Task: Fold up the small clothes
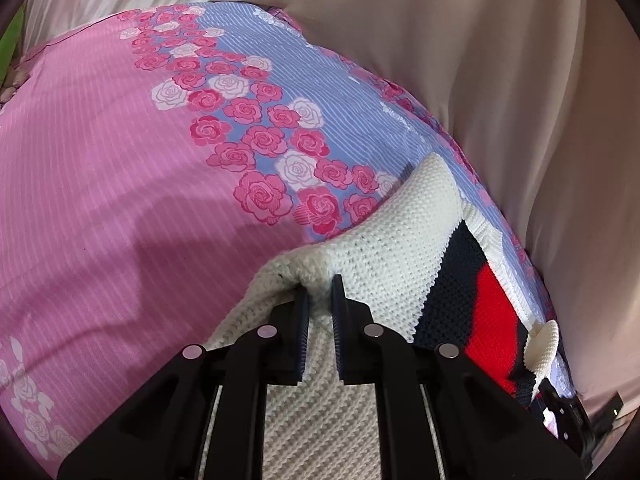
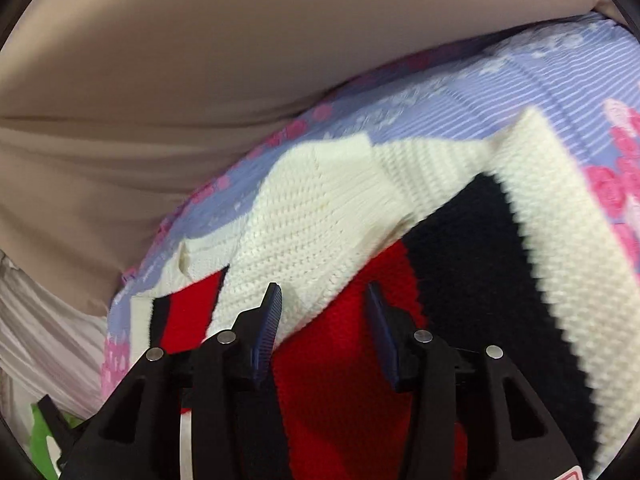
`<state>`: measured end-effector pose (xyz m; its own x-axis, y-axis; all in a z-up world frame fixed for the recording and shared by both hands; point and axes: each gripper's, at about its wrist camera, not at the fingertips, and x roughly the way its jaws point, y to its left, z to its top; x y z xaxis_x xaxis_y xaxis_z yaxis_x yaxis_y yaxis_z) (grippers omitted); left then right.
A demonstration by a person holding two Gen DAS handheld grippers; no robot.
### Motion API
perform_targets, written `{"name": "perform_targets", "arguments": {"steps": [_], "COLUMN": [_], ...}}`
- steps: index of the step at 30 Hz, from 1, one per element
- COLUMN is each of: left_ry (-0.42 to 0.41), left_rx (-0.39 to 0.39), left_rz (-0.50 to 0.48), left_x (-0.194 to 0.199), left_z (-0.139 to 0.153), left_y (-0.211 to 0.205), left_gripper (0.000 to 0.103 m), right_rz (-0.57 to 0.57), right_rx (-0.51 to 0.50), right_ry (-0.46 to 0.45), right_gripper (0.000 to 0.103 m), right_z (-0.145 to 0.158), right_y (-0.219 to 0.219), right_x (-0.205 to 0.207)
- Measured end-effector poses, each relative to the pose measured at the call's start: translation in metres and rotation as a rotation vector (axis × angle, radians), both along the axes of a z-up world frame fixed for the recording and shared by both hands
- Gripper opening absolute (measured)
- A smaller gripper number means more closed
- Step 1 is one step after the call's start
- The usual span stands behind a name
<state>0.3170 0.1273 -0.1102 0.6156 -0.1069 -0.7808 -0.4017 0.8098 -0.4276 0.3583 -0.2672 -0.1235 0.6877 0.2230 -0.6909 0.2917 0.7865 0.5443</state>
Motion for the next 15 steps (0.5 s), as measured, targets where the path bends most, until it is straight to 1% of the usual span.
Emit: {"name": "perform_targets", "arguments": {"steps": [1, 2, 3, 4, 7, 8, 9, 10, 11, 12, 13, 14, 15], "left_ry": [0.0, 0.0, -0.001, -0.005, -0.019, -0.019, -0.01, 0.001, 0.011, 0.017, 0.015, 0.012, 0.009], "left_rx": [0.0, -0.002, -0.005, -0.013, -0.035, -0.037, -0.029, -0.011, 0.005, 0.011, 0.015, 0.02, 0.024], "left_rz": [-0.002, -0.003, -0.004, -0.005, -0.017, -0.029, -0.043, -0.047, -0.046, -0.046, -0.043, -0.044, -0.046], "left_x": [0.0, 0.0, 0.0, 0.0, 0.0, 0.0, 0.002, 0.003, 0.003, 0.003, 0.002, 0.002, 0.001], "left_z": [0.0, 0.001, 0.001, 0.003, 0.007, 0.008, 0.007, 0.005, 0.002, 0.0, 0.0, 0.001, 0.002], "left_y": [0.001, 0.001, 0.003, 0.004, 0.008, 0.007, 0.004, 0.002, 0.0, -0.001, -0.002, -0.002, -0.001], "left_gripper": [0.01, 0.01, 0.01, 0.01, 0.01, 0.011, 0.011, 0.011, 0.011, 0.011, 0.011, 0.011, 0.012], "right_rz": [-0.003, 0.012, 0.005, -0.018, -0.053, -0.058, -0.068, -0.063, -0.047, -0.037, -0.05, -0.082, -0.098], "right_rx": [-0.007, 0.02, 0.058, 0.075, 0.053, 0.025, -0.032, -0.098, -0.133, -0.131, -0.085, -0.022, -0.002], "right_ry": [-0.014, -0.032, -0.068, -0.15, -0.318, -0.338, -0.316, -0.236, -0.14, -0.029, 0.023, -0.011, -0.052], "right_gripper": [0.026, 0.006, 0.006, 0.006, 0.005, 0.005, 0.005, 0.005, 0.005, 0.005, 0.005, 0.005, 0.005], "right_z": [0.0, 0.003, 0.012, 0.029, 0.076, 0.082, 0.08, 0.066, 0.046, 0.021, 0.004, 0.002, 0.009], "right_y": [0.001, 0.003, 0.004, 0.003, -0.008, -0.008, -0.007, -0.003, -0.001, -0.001, -0.003, -0.006, -0.007], "right_x": [0.0, 0.001, -0.005, -0.017, -0.072, -0.086, -0.099, -0.102, -0.097, -0.093, -0.093, -0.101, -0.106]}}
